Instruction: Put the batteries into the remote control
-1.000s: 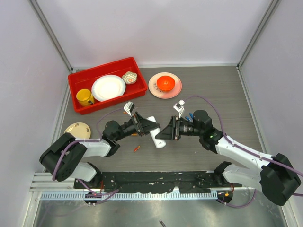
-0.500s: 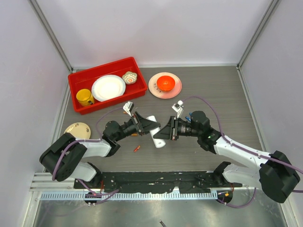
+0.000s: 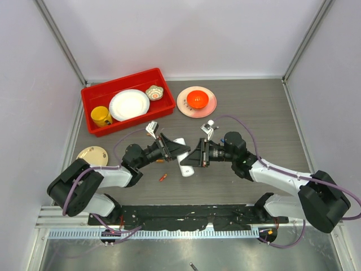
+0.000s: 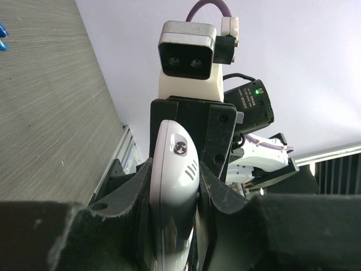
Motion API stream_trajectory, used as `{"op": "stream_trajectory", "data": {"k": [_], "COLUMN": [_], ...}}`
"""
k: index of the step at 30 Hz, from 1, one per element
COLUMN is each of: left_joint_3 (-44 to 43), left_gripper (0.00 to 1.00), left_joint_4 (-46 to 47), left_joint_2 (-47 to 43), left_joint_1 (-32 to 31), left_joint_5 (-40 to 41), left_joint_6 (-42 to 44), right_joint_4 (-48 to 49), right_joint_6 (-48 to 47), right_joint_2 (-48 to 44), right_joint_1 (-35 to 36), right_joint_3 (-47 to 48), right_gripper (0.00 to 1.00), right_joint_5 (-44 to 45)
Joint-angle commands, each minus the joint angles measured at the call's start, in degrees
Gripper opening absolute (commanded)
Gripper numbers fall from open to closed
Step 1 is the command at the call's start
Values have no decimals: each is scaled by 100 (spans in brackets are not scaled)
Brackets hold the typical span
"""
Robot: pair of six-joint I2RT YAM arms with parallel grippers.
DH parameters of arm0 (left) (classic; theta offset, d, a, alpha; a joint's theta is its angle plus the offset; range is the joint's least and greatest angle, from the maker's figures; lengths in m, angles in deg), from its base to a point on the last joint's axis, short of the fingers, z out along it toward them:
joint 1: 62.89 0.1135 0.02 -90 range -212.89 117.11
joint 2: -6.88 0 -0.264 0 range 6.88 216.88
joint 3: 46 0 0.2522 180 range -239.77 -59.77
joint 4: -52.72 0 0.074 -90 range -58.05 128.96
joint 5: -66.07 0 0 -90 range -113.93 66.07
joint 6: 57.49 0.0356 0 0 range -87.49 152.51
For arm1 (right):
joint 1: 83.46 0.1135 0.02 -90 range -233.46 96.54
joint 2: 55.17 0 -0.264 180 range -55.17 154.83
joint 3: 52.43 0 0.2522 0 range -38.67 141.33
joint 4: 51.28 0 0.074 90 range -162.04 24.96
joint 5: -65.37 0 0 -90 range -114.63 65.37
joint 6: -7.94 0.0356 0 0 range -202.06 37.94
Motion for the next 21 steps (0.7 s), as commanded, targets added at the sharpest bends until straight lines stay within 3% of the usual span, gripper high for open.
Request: {"op": "stream_trajectory", "data": {"k": [1, 3, 5, 8, 11, 12, 15, 19, 21], "left_joint_3": [-160, -125, -90, -72, 76, 225, 419, 183, 139], "left_gripper": [33, 46, 99, 100, 100, 100, 100, 100, 100], "left_joint_4": [1435, 1417, 1330, 1128, 900, 768, -442, -3443, -4047], "left_joint_2": [-125, -143, -187, -266, -511, -634, -1398, -2610, -3198], "left_joint_1": [-53, 52, 184, 351, 544, 589, 660, 642, 633], "left_joint_5": [-59, -50, 37, 134, 449, 590, 1038, 1364, 1618], "left_joint_6": [-99, -116, -143, -134, -108, -81, 260, 1095, 1438], "right_joint_4": [-734, -1452, -2017, -3325, -5416, -6387, -7657, -7996, -8022], "right_joint_6": [-618, -1013, -1321, -2032, -2991, -3132, -3220, -3484, -3765], "right_joint_2": [-164, -427, -664, -824, -649, -413, 27, 791, 1257], "right_joint_1": [75, 49, 31, -65, -74, -66, -30, -153, -685], "right_joint_3": [322, 464, 753, 1219, 2114, 2343, 3021, 3346, 3469], "right_gripper": [1, 1, 1, 1, 1, 1, 1, 1, 0], "right_joint_5": [137, 189, 338, 689, 2469, 4180, 7156, 9255, 9243]}}
